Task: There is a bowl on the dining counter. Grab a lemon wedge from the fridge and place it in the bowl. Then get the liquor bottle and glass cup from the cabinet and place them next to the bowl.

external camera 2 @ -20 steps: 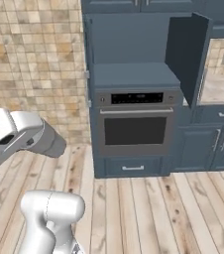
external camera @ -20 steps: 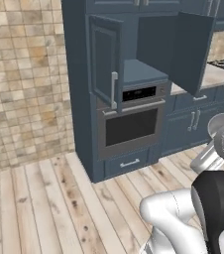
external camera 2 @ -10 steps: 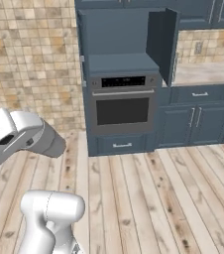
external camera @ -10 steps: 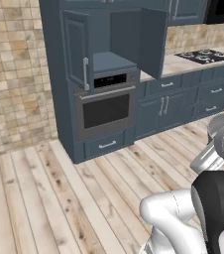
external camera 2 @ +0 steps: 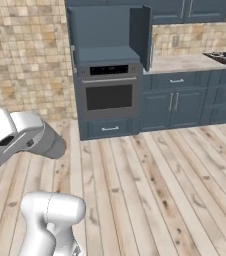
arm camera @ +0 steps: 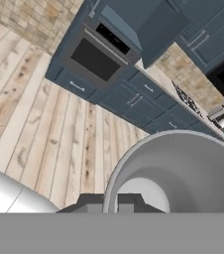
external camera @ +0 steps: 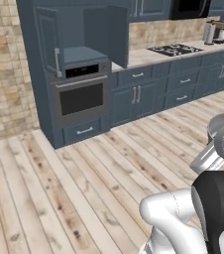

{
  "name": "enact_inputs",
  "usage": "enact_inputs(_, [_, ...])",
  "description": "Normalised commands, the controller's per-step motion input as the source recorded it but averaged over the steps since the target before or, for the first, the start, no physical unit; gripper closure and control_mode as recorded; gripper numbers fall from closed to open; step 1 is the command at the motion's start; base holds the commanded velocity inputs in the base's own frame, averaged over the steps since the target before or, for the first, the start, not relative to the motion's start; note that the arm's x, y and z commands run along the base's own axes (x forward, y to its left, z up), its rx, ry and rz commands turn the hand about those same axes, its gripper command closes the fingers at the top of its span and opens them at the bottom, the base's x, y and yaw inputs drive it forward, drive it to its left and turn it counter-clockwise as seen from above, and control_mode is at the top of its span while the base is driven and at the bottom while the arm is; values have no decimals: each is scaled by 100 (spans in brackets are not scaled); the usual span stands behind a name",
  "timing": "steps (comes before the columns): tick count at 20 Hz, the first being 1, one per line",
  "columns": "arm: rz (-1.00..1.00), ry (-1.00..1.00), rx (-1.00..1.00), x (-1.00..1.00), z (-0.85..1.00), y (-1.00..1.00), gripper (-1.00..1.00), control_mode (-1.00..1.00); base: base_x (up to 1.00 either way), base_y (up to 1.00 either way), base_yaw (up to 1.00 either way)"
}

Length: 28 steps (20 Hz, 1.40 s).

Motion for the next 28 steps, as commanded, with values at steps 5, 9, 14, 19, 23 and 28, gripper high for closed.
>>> enact_inputs(5, [0, 0, 0, 0, 0, 0, 100, 100, -100, -13, -14])
enact_inputs(9, [0, 0, 0, 0, 0, 0, 100, 100, -100, -14, -14])
enact_inputs(14, [0, 0, 0, 0, 0, 0, 100, 100, -100, -20, -14])
enact_inputs(19, [0, 0, 0, 0, 0, 0, 100, 100, -100, -27, -14])
enact_inputs(23, [0, 0, 0, 0, 0, 0, 100, 100, -100, -42, -14])
enact_inputs(28, [0, 0, 0, 0, 0, 0, 100, 100, -100, -49, -15])
